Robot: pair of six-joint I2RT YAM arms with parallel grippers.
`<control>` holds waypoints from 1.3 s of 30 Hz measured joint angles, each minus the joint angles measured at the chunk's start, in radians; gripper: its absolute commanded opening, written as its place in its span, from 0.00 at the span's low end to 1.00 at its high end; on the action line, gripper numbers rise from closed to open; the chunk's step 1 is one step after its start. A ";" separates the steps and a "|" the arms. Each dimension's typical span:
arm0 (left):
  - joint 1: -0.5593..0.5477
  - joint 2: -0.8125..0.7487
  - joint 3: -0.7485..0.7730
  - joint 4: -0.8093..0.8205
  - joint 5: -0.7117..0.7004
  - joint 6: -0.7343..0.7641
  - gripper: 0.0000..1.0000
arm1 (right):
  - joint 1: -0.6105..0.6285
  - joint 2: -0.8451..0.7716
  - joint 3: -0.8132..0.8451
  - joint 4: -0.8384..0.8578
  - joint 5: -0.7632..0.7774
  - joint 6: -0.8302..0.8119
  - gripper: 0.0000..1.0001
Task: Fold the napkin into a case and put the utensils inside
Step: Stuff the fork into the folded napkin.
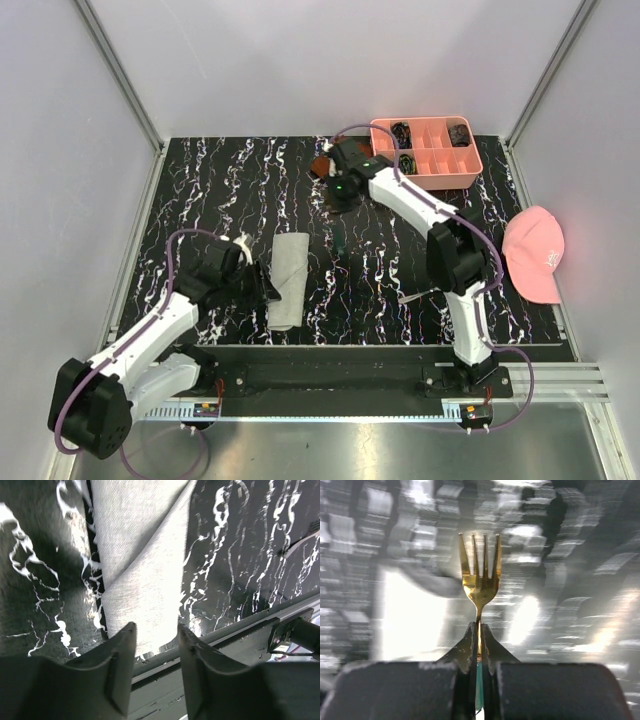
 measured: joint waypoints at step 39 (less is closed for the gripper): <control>0.001 0.049 -0.189 0.176 0.060 -0.100 0.08 | 0.379 0.248 0.160 0.010 0.368 0.514 0.00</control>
